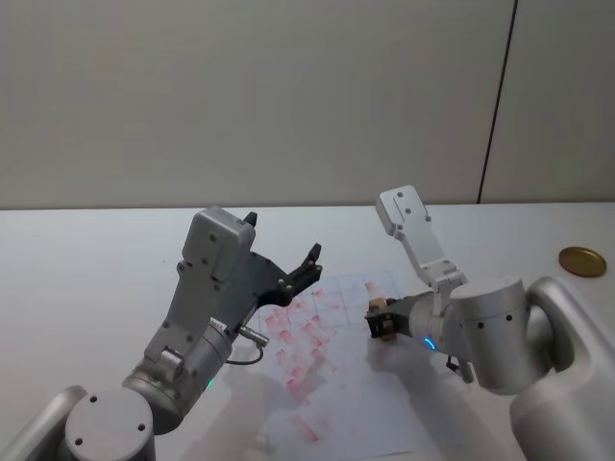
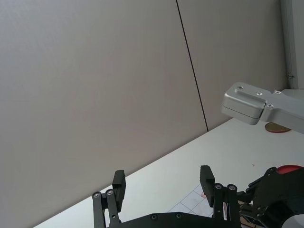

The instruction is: Use the one hand to pick up the stamp and affix it onto the A4 paper.

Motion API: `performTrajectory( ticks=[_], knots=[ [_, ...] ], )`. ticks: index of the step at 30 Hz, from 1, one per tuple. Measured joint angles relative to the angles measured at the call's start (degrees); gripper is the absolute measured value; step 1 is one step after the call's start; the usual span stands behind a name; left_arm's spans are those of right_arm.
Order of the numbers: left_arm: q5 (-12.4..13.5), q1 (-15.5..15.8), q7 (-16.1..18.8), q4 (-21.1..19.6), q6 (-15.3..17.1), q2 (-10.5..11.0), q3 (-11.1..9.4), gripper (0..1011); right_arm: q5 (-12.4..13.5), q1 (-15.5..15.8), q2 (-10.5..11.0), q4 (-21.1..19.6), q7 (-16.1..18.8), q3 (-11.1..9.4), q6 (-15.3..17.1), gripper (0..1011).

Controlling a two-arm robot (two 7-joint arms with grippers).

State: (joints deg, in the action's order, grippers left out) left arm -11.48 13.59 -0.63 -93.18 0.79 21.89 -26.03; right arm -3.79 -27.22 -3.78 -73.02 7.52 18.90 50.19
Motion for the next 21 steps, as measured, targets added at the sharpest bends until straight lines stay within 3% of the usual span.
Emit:
performTrajectory(
  ticks=[21],
  knots=[
    [0.0, 0.0, 0.0, 0.0, 0.0, 0.0, 0.0, 993, -0.5, 0.3, 0.0, -1.2, 0.2, -0.8, -0.7, 201]
  ],
)
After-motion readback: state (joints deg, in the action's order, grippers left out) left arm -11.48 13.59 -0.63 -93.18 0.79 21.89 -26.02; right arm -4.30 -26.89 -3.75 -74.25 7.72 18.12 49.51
